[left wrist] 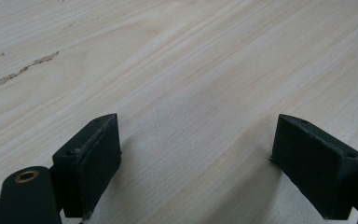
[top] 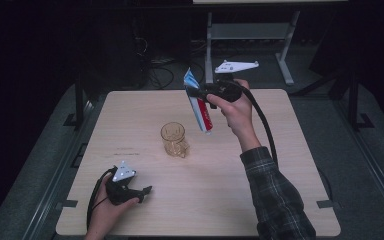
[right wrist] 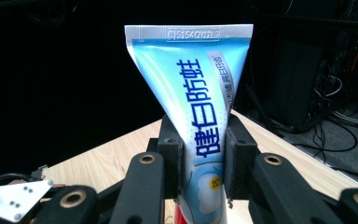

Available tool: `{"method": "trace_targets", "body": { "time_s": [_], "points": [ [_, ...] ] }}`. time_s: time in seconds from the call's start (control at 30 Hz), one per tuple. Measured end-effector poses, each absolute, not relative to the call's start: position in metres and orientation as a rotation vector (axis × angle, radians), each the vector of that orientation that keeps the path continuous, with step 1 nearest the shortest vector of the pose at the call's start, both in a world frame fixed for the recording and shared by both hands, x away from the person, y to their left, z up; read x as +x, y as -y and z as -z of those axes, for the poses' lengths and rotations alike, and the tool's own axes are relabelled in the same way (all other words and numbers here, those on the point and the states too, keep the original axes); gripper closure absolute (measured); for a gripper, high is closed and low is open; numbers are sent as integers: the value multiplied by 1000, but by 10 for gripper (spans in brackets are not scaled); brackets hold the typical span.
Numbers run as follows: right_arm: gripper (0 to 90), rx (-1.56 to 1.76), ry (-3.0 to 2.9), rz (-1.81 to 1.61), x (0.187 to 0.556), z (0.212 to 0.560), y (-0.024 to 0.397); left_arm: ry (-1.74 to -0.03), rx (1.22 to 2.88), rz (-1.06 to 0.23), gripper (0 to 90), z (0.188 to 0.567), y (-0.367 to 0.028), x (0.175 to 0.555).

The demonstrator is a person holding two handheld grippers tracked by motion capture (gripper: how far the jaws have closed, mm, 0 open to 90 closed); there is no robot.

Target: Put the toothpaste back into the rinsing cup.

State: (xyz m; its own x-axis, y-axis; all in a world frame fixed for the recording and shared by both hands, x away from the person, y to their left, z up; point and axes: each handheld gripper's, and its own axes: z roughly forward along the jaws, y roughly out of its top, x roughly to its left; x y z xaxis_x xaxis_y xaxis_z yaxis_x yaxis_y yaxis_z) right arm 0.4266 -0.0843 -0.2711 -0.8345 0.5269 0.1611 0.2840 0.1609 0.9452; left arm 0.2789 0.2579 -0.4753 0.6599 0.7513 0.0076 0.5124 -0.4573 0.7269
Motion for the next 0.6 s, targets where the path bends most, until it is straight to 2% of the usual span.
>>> {"method": "trace_targets", "body": {
  "time_s": [0.6],
  "points": [
    [722,767,-2221,-1778,437,263,58,-971,2159,-424,143,475,-257,279]
  ]
}}
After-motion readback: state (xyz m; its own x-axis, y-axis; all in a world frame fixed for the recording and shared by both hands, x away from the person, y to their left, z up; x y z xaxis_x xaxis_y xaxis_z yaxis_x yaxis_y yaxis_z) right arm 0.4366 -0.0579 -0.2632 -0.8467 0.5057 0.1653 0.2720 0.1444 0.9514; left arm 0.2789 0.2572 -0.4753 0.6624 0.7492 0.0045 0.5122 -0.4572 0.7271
